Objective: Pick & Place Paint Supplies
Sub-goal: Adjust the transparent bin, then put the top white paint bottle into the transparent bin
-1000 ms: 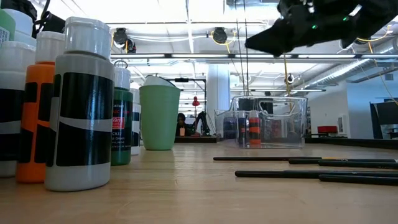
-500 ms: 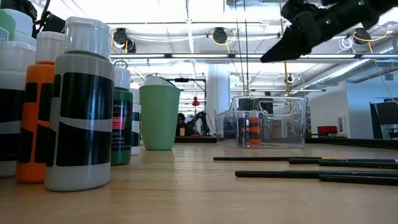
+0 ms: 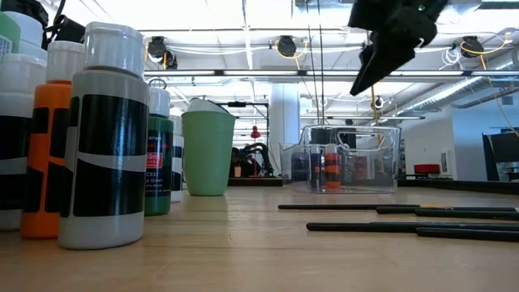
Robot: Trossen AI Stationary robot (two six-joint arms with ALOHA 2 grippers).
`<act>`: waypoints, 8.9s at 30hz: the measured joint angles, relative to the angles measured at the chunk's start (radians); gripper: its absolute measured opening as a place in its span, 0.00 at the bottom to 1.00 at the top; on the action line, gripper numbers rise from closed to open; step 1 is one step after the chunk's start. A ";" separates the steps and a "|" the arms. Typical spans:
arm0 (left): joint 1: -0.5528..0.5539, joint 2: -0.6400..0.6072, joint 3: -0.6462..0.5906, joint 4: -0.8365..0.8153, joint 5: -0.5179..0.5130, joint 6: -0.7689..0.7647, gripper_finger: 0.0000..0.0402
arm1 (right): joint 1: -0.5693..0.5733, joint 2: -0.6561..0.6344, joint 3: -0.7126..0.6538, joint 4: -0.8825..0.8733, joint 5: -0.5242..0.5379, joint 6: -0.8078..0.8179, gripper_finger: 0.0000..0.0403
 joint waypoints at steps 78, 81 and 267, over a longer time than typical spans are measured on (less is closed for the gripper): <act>0.000 0.000 0.000 -0.008 -0.006 -0.001 0.06 | -0.026 0.104 0.016 0.392 -0.125 -0.006 0.53; 0.000 0.000 0.000 -0.008 -0.001 -0.001 0.06 | 0.004 -0.003 -0.103 0.603 -0.129 -0.042 0.49; -0.505 1.736 1.426 -1.232 0.072 -0.364 0.41 | -0.185 -0.788 -0.968 1.181 -0.395 -0.200 0.00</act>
